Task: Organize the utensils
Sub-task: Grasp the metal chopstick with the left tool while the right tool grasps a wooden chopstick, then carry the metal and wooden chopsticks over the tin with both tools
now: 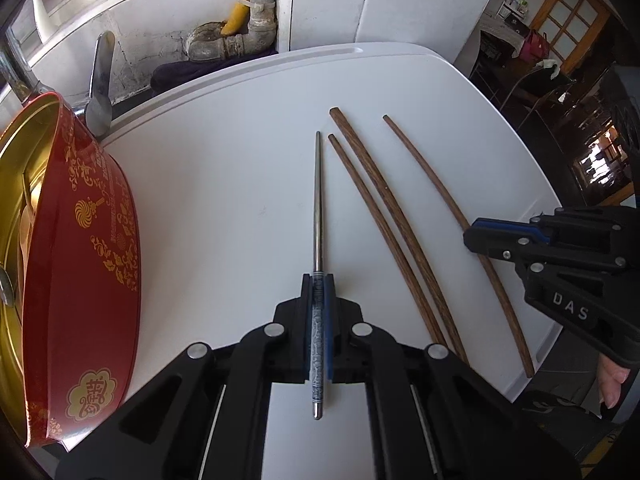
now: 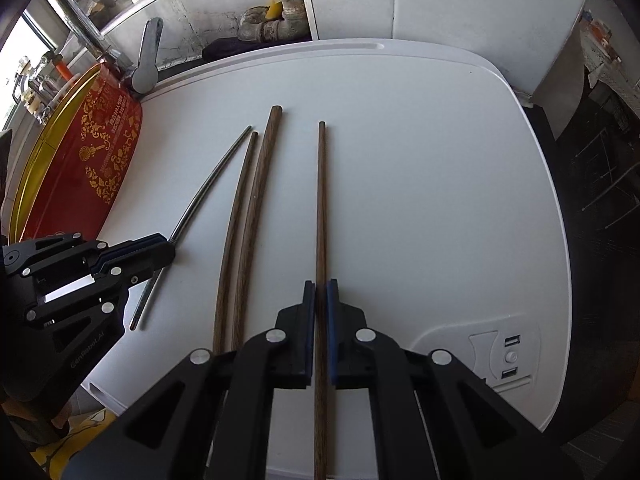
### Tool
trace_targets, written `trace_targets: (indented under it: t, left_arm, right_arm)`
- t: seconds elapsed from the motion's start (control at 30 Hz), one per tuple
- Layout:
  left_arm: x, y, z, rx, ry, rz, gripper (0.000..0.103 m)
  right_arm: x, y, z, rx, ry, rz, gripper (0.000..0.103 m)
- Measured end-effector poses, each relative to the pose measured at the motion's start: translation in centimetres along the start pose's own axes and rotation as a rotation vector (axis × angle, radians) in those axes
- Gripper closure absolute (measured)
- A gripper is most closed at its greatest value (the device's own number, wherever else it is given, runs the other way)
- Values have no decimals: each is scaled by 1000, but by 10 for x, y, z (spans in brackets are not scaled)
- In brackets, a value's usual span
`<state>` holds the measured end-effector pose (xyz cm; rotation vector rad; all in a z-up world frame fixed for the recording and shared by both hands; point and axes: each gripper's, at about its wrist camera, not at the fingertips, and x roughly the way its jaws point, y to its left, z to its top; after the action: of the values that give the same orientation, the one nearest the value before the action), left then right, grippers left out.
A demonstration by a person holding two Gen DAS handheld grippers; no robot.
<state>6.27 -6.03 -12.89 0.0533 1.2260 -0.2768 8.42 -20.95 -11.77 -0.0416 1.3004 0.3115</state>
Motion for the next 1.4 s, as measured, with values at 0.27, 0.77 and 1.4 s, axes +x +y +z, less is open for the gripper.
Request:
trace_targets:
  t: [0.27,0.77,1.4]
  left_arm:
    - [-37,7,-5,-33,-80,-26,98]
    - [-122,61,-35,-160,-214,-5,98]
    - [-169,208,-59,-395,-316,106,98]
  right_arm:
    - [-32,5,-7,-2,-69,-1,97]
    - [-79,92,21,-114,-139,154,97]
    - [-51,259,102,-305,-87,257,97]
